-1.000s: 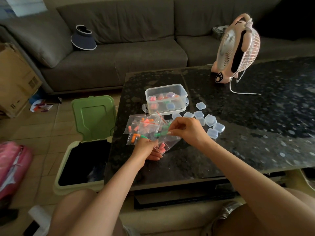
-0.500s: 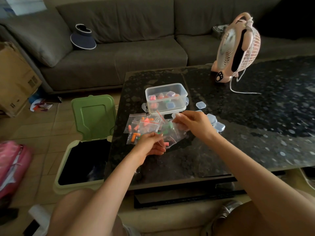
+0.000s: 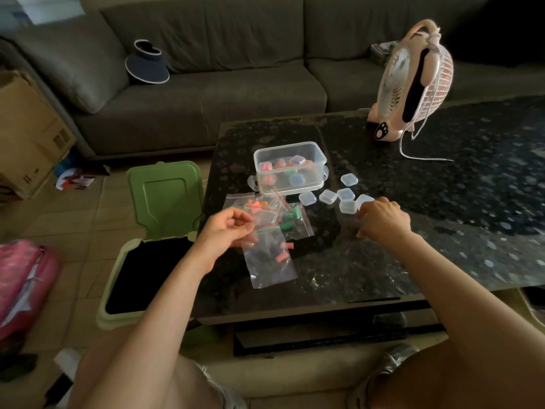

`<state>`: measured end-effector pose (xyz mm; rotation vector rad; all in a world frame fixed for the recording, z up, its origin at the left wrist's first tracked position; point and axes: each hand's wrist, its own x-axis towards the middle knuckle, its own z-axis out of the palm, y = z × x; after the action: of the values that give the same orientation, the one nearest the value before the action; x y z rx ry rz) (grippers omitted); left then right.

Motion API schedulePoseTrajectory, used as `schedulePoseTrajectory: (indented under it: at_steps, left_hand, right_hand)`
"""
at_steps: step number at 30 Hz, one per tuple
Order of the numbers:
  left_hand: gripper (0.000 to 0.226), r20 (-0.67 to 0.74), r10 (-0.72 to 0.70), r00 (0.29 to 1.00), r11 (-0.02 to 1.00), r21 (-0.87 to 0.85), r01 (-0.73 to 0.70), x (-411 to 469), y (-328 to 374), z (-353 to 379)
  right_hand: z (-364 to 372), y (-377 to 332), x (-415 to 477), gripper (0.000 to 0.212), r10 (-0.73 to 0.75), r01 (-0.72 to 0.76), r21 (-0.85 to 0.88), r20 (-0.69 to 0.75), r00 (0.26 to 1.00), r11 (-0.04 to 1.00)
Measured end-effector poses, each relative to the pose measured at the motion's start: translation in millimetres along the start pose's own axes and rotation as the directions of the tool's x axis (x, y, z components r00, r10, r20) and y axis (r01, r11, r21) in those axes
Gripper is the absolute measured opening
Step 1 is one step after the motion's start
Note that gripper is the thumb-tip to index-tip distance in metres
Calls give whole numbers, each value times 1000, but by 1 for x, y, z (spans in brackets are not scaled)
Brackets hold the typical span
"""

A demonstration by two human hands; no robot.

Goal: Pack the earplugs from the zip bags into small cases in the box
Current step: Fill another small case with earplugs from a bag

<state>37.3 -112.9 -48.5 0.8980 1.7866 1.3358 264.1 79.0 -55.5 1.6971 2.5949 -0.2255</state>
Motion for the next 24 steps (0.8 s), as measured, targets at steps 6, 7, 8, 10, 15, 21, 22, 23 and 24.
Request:
schedulePoseTrajectory:
  at_steps: [6, 7, 8, 10, 15, 21, 22, 23, 24]
  left_hand:
    - [19, -101, 125, 987, 906, 418, -72, 6, -10, -22]
    - [22, -104, 148, 984, 872, 484, -80, 7, -13, -23]
    - [25, -103, 165, 981, 841, 535, -85, 7, -15, -23]
    - [27, -101, 182, 978, 799, 595, -88, 9, -19, -21]
    - [24, -107, 233, 967, 720, 687, -98, 16, -26, -11]
    - [21, -47, 391, 919, 688, 679, -258, 7, -15, 15]
    - [20, 3, 411, 912, 705, 634, -320, 2, -11, 22]
    - [22, 40, 436, 899, 714, 593, -373, -2, -9, 30]
    - [30, 52, 447, 893, 724, 566, -395, -7, -5, 37]
  right_hand:
    - [7, 6, 3, 35, 0, 0, 23, 13, 1000, 1000]
    - [7, 5, 3, 31, -9, 9, 42, 10, 1000, 999]
    - [6, 3, 2, 28, -21, 21, 77, 9, 1000, 997]
    - [3, -4, 0, 24, -66, 61, 205, 14, 998, 977]
    - [-13, -35, -20, 26, -244, 74, 710, 141, 959, 700]
    - [-15, -57, -36, 20, -423, 33, 889, 185, 887, 457]
    - [-14, -61, -37, 18, -448, -14, 927, 194, 873, 374]
    - [-13, -64, -38, 17, -473, -65, 955, 203, 857, 291]
    - [-13, -67, -38, 18, -493, -110, 968, 211, 844, 226]
